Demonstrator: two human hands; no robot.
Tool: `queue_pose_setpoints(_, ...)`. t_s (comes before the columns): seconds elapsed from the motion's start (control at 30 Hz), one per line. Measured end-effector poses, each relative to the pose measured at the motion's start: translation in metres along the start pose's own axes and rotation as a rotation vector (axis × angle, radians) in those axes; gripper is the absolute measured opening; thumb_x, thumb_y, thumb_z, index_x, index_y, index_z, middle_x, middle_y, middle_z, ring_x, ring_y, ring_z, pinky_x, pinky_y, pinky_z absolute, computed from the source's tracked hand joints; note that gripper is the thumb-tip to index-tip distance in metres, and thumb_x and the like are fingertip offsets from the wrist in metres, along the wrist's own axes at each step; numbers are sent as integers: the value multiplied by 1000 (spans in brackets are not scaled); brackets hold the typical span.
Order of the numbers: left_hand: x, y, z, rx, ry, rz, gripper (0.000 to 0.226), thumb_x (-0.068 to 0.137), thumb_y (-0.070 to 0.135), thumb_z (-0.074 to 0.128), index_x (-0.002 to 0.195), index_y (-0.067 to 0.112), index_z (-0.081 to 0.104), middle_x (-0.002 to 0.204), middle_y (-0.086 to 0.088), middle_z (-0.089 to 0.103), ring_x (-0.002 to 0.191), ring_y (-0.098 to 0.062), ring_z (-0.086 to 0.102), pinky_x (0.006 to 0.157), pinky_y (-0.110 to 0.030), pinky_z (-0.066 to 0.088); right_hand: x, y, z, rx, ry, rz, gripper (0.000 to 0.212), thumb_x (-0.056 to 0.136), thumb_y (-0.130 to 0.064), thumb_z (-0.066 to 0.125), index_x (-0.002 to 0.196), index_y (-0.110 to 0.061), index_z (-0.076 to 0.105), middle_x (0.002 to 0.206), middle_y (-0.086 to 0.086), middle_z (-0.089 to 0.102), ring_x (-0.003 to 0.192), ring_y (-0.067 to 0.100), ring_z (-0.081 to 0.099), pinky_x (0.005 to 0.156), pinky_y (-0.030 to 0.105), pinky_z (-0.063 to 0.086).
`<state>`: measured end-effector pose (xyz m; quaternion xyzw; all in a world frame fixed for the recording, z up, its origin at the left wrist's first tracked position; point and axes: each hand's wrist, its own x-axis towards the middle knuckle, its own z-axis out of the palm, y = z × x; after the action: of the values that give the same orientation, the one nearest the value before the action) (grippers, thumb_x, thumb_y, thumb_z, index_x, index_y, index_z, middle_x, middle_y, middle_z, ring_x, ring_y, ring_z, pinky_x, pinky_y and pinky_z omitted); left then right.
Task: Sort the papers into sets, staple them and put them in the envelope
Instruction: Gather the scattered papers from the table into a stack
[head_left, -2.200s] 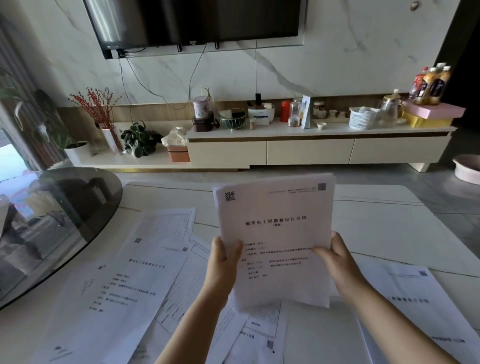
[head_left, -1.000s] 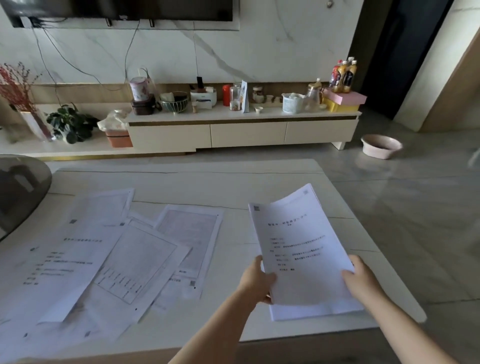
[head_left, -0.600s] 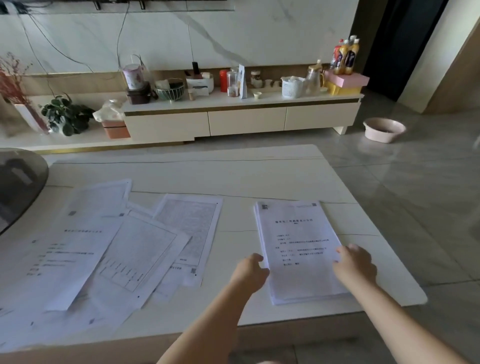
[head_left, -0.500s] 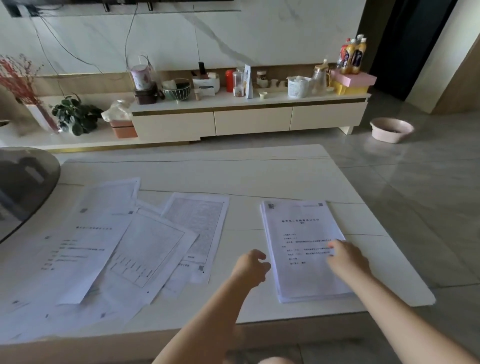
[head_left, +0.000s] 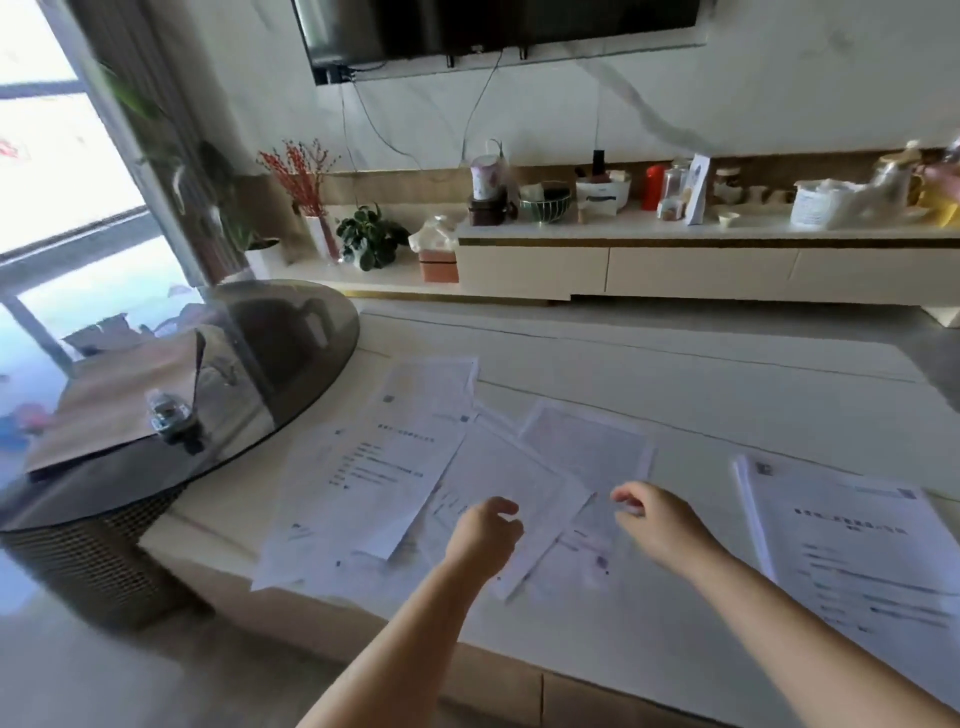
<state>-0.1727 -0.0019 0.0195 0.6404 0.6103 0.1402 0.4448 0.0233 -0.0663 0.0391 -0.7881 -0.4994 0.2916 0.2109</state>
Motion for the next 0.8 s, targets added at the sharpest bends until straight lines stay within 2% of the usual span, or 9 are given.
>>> queue_pose_setpoints(0.13,36,-43,-55,95,146,-27,34,92,17,50,125,18,59,119,-7,62,99,-24,63,83,-30,53,39,-52,42,150,-52,-9,34,92,-10,56,126,-7,55,123,12,58,107,20,55,85,24,39)
queue_pose_setpoints(0.2,56,-64,-76,114,198,-39,36,92,11,46,125,18,60,129,-4,59,114,-22,57,93,-28,47,55,-74,66,261,-89,27,39,91,-9,56,130,-7,51,116,9,58,96,20,56,86,35,46)
queue_pose_setpoints(0.27,78,-85,-95,136,265,-67,39,94,6,41,125,18,60,134,-3,56,122,-19,51,98,-25,41,70,-92,90,356,-130,74,44,90,-6,55,133,-8,45,99,1,57,84,22,58,84,42,52)
queue_pose_setpoints(0.37,109,-111,-119,211,347,-90,41,95,6,36,127,20,58,137,-2,53,126,-21,46,99,-27,38,90,-116,128,453,-205,144,49,90,-5,51,137,-10,39,92,3,56,72,19,57,74,34,52)
queue_pose_setpoints(0.47,128,-128,-138,365,362,-96,34,97,23,42,128,26,56,142,2,47,133,-25,35,105,-36,34,105,-134,157,583,-209,228,51,90,-3,52,139,-10,38,82,8,55,84,30,64,80,41,54)
queue_pose_setpoints(0.53,136,-133,-148,457,366,-126,41,95,38,47,135,31,48,153,2,32,144,-26,15,114,-47,19,116,-142,168,676,-176,302,51,90,-2,54,138,-11,38,77,7,53,110,41,60,90,54,50)
queue_pose_setpoints(0.57,141,-135,-153,483,358,-147,52,93,46,49,142,32,38,158,0,18,147,-27,3,117,-51,8,121,-145,172,720,-166,334,52,90,-1,54,138,-11,37,78,7,54,113,41,57,91,56,49)
queue_pose_setpoints(0.67,156,-144,-163,535,265,-236,86,83,70,45,152,33,8,160,-4,-11,146,-28,-16,115,-55,-10,131,-150,180,854,-177,387,54,91,1,54,141,-6,34,84,11,57,103,34,62,89,51,53)
queue_pose_setpoints(0.8,152,-142,-153,670,223,-279,85,84,77,26,153,31,3,161,-6,-3,148,-28,-3,117,-55,0,138,-151,192,976,-217,426,57,90,3,55,141,-2,31,88,15,59,85,25,61,82,47,53)
